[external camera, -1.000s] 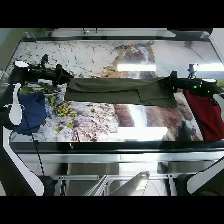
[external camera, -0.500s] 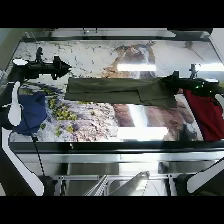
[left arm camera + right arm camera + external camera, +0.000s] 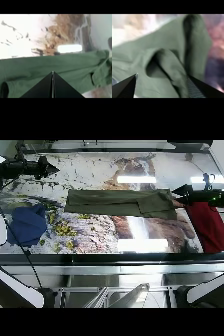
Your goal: Fold the shirts.
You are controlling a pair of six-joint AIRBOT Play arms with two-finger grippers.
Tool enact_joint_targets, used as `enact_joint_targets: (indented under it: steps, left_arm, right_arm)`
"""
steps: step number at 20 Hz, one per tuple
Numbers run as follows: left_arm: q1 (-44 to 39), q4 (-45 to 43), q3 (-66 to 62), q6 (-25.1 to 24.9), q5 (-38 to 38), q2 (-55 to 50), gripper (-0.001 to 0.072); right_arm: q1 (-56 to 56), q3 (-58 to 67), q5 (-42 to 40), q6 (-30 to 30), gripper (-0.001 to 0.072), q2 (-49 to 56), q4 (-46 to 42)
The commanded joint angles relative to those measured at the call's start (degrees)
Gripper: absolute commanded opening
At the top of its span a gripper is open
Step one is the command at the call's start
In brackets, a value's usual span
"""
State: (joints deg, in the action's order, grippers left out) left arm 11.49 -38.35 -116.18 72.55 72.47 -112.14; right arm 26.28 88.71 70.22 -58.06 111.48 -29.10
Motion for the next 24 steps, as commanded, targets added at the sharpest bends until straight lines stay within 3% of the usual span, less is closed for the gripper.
enact_joint_targets:
  steps: [1,14,15,16,17,18,19,24]
  left_arm:
    - [-3.6,-5.4,0.0,-1.2,3.7,2.4,-0.0002]
    - [-18.2,-7.2,0.0,-2.9,3.7,-4.6,0.0015]
    - [-18.8,-7.2,0.0,-3.1,2.6,-4.9,0.0014]
    - [-19.4,-7.2,0.0,-3.1,1.0,-5.2,0.0015]
    - [-20.0,-7.2,0.0,-3.2,-0.9,-5.6,0.0015]
    - [-20.8,-7.2,0.0,-3.5,-2.9,-6.3,0.0015]
    - [-21.7,-7.2,0.0,-4.2,-4.6,-7.1,0.0014]
    - [-27.4,-7.2,0.0,-4.2,-10.5,-12.4,0.0005]
  right_arm:
    - [-0.6,0.9,0.2,-0.7,0.0703,0.5,-6.4]
    - [-6.2,1.2,2.1,-2.8,0.0701,5.6,-6.4]
    - [-6.5,1.2,2.2,-2.8,0.0591,5.6,-5.2]
    - [-6.6,1.2,2.1,-2.8,0.0253,5.6,-4.0]
    - [-6.7,1.2,2.1,-2.9,0.0105,5.6,-2.6]
    - [-6.7,1.3,2.1,-2.9,0.0096,5.6,-1.2]
    - [-6.7,1.7,2.3,-3.1,0.0014,5.5,0.0]
    - [-7.2,4.7,5.9,-5.2,0.0013,2.4,2.2]
